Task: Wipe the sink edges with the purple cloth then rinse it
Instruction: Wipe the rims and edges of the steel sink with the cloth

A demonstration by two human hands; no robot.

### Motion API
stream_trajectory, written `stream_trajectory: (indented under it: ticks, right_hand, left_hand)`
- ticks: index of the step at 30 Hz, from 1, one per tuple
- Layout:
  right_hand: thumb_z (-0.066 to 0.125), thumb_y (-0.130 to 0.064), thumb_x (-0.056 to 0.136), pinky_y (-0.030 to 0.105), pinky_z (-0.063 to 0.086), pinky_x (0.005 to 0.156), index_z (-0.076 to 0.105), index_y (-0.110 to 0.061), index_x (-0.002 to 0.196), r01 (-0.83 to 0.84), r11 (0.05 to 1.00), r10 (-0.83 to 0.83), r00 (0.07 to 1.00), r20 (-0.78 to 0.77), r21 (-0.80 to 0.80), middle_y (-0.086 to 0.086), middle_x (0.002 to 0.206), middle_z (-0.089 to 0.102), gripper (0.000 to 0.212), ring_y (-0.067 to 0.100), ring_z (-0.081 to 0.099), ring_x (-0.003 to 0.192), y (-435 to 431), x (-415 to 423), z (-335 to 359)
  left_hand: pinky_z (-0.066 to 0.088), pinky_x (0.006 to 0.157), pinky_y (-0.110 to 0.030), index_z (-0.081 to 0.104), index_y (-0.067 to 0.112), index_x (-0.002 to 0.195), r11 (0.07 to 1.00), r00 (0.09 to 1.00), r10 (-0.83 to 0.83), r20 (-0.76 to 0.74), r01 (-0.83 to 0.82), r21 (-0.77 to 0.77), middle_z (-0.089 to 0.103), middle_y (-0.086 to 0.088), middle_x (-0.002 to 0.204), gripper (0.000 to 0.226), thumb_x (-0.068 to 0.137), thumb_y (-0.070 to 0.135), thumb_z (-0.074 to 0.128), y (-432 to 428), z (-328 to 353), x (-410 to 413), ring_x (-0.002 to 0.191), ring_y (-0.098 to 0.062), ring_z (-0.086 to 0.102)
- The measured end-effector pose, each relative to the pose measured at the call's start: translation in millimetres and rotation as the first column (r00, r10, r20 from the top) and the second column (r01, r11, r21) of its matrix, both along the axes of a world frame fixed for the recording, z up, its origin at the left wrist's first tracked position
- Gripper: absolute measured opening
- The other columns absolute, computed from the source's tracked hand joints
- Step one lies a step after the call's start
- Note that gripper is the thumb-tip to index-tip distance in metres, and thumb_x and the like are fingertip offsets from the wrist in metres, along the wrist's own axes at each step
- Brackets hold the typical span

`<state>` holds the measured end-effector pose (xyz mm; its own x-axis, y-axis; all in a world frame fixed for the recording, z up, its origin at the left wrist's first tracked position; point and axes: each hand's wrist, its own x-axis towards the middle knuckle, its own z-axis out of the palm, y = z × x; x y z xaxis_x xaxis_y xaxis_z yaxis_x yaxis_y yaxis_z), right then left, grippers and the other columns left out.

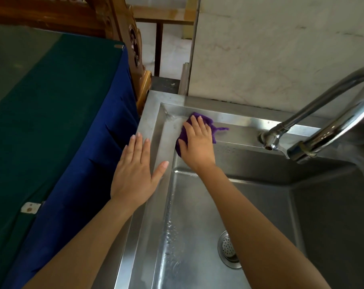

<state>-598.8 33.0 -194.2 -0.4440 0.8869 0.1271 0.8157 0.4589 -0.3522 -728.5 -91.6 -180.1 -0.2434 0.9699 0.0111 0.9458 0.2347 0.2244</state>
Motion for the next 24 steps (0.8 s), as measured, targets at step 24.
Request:
stream_trajectory:
  ticks: [24]
  right_hand:
    - [0.031,-0.05,0.092,0.038,-0.003,0.114,0.03,-0.02,0.143,-0.299,0.954,0.292,0.939,-0.182,-0.007,0.005,0.155,0.022,0.059,0.023,0.007,0.145,44.5,-67.3,0.2]
  left_hand:
    - [-0.001,0.117,-0.034,-0.001,0.012,0.146,0.999,0.999,-0.008,-0.033,0.006,-0.044,-0.001,-0.009,0.158,0.089,0.081,0.072,-0.006,3.7,-0.5,-4.3,0.144,-0.017,-0.01]
